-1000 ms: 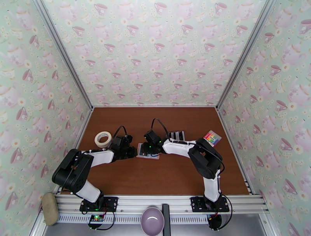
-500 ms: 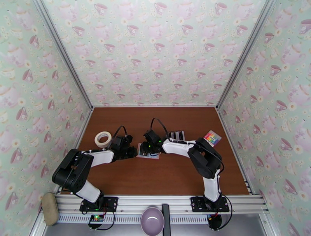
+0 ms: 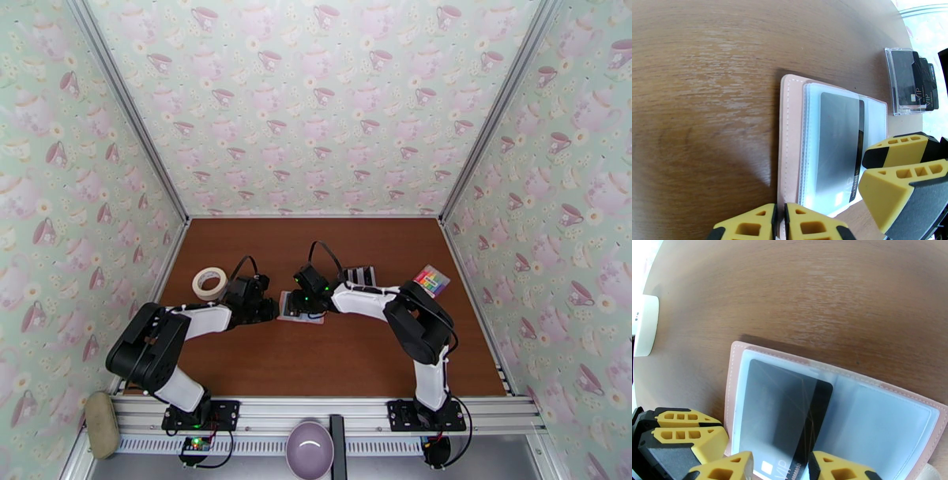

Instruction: Put the credit cards into the card holder

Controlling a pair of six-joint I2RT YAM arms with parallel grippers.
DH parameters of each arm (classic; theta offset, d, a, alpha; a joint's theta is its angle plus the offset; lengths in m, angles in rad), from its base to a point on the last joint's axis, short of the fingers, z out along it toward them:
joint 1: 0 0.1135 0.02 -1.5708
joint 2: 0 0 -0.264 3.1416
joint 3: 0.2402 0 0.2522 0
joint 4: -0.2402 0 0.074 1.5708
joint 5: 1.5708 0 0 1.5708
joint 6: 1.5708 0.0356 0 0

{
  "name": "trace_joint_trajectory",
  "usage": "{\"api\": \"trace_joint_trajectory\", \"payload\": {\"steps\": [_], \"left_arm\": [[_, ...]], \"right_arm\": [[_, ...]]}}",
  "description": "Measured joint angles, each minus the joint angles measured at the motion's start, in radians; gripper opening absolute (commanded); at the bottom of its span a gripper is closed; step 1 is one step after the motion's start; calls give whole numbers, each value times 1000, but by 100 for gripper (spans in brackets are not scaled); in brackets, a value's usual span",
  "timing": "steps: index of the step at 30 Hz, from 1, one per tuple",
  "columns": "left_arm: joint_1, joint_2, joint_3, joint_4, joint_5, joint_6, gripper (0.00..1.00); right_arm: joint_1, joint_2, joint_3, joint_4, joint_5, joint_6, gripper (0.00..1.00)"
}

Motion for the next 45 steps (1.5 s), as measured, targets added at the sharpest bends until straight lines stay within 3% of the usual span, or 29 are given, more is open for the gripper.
{"api": "trace_joint_trajectory", "payload": {"steps": [35, 45], "left_arm": [[0, 4, 3, 1, 6, 0, 15], [0, 4, 3, 1, 6, 0, 15]], "right_arm": [[7, 61, 76, -30, -3, 0, 42], [9, 21, 69, -60, 11, -20, 46]]}}
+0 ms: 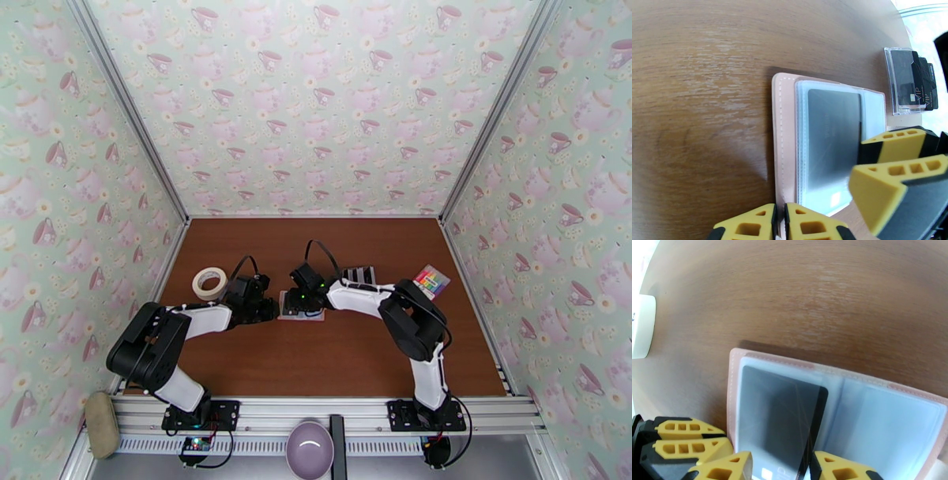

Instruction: Put the credit cards into the card holder

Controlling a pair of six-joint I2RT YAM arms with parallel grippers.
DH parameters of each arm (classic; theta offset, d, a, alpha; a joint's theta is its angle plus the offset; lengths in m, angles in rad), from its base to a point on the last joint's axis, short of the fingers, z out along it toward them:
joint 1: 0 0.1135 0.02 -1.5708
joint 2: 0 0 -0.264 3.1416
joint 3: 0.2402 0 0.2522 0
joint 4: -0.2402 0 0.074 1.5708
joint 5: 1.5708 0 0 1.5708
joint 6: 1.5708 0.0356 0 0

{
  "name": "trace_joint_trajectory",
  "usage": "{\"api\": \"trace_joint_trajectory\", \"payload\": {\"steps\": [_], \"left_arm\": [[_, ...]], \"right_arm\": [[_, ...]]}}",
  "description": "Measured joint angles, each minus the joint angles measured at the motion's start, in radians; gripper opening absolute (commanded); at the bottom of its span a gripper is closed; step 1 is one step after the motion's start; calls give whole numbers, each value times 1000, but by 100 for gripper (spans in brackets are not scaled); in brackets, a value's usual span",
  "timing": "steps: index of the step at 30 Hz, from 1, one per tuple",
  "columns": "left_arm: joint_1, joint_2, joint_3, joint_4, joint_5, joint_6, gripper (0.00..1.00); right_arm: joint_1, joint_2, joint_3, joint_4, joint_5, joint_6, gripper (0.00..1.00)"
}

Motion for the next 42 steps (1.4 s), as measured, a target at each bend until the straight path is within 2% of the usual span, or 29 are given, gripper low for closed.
{"api": "trace_joint_trajectory", "payload": {"steps": [10, 22, 34, 42], "left_arm": [[0, 0, 0, 0, 0, 0, 16], [0, 0, 0, 1, 1, 0, 16], [-1, 0, 0, 2, 1, 0, 17], [-1, 0, 0, 3, 1, 0, 17]], "right_arm": [[-18, -207, -126, -7, 37, -22, 51], [-56, -356, -269, -47, 98, -44, 57], [-109, -357, -340, -39, 112, -59, 59], [-112, -283, -340, -13, 111, -60, 59]]}}
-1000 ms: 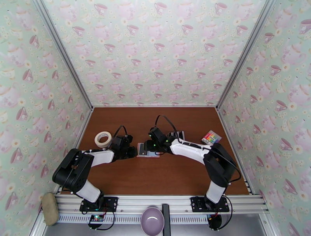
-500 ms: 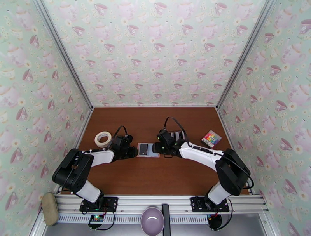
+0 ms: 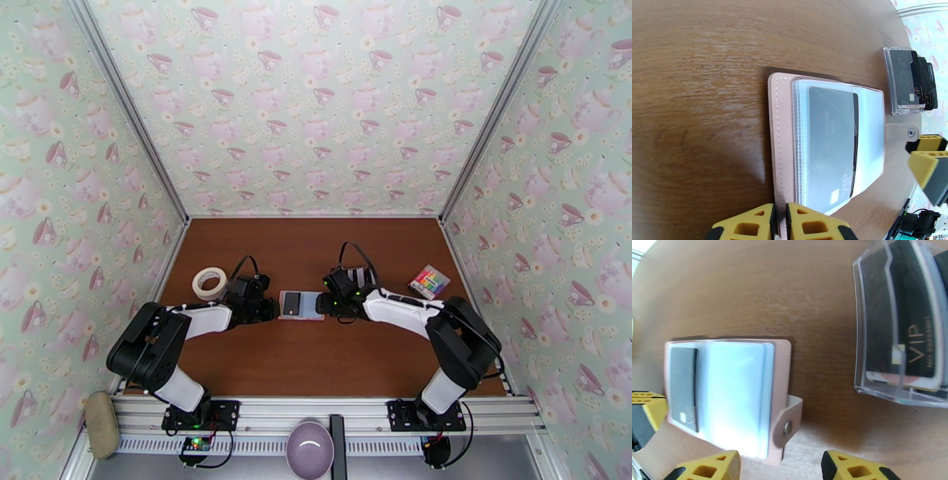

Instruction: Put the credit cards into the card holder

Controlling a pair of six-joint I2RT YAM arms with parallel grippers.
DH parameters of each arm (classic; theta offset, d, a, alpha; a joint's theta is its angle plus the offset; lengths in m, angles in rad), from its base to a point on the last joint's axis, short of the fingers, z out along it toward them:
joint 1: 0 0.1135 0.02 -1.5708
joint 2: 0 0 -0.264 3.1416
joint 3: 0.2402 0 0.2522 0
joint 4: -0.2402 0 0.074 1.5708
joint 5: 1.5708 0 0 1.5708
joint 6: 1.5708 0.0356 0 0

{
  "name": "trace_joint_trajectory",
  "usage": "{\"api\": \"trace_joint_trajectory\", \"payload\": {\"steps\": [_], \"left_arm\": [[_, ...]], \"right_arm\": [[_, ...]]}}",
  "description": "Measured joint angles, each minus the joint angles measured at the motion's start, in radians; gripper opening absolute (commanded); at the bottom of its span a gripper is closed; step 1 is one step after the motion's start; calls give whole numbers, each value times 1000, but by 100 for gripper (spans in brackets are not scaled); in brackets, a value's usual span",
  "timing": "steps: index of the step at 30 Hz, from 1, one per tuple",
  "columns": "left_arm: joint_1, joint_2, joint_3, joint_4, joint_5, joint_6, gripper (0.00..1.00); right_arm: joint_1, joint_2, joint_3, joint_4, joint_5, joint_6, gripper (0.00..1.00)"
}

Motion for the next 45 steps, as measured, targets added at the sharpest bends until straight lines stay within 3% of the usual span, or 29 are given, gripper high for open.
{"api": "trace_joint_trajectory", "payload": {"steps": [17, 30, 35, 45], "left_arm": [[0, 2, 1, 0, 3, 0, 17], [0, 6, 6, -3, 7, 0, 17], [0, 6, 6, -3, 7, 0, 17], [0, 6, 6, -2, 7, 0, 17]], "right_arm": [[-23, 106, 50, 62, 0, -17, 52], [-29, 127, 62, 101, -20, -31, 24], [-39, 118, 49, 106, -22, -28, 9], [-41, 15, 33, 106, -47, -23, 2]]}}
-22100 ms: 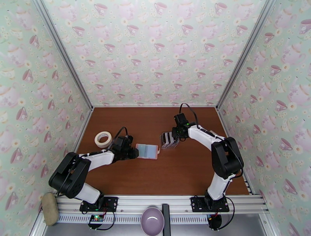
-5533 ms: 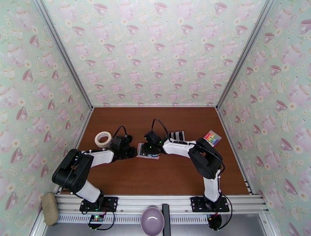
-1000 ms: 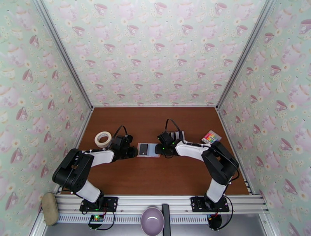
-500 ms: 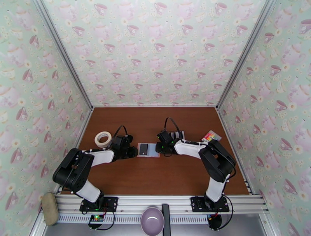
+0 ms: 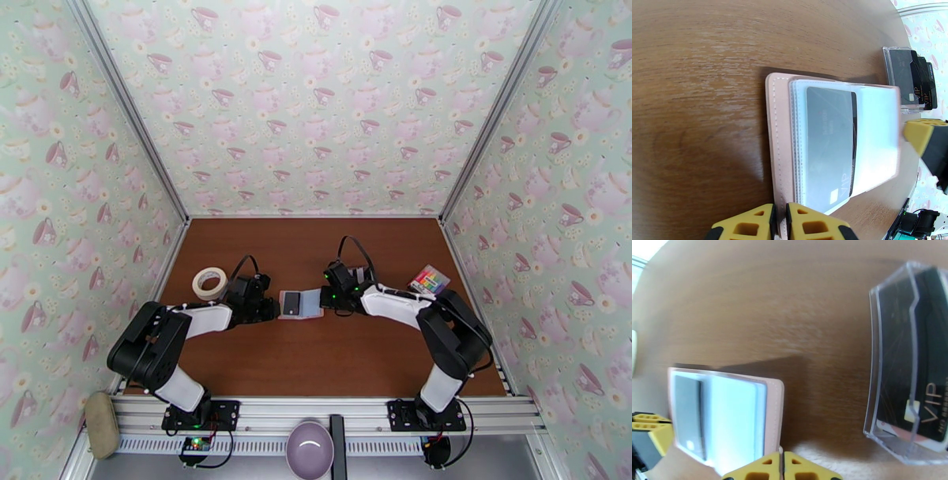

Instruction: Put the credit cards into the card holder

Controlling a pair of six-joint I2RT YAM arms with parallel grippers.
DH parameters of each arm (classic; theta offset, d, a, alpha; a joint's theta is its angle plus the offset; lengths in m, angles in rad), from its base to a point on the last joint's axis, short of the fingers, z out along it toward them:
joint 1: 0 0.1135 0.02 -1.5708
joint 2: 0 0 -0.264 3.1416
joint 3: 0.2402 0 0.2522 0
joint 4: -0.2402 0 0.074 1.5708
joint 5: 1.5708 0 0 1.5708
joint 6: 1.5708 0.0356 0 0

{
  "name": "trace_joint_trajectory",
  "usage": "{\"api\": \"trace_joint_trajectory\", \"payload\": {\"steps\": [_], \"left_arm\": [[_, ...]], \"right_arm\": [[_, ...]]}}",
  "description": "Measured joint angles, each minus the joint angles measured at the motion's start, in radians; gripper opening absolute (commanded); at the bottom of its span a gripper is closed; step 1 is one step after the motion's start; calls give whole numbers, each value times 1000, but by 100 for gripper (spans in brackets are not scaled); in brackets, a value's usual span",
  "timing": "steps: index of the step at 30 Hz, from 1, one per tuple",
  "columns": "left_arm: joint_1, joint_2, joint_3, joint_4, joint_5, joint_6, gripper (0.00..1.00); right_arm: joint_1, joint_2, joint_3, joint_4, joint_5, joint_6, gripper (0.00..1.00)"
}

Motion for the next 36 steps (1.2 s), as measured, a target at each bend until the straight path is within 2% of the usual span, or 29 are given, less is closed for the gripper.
{"api": "trace_joint_trajectory", "payload": {"steps": [6, 14, 36], "left_arm": [[0, 0, 0, 1, 1, 0, 17], [0, 0, 0, 2, 3, 0, 17], [0, 7, 5, 2, 8, 0, 17]], "right_arm": [[1, -60, 0, 16, -40, 19, 2], [3, -57, 3, 58, -112, 60, 2], [101, 150, 154, 159, -182, 121, 6]]}}
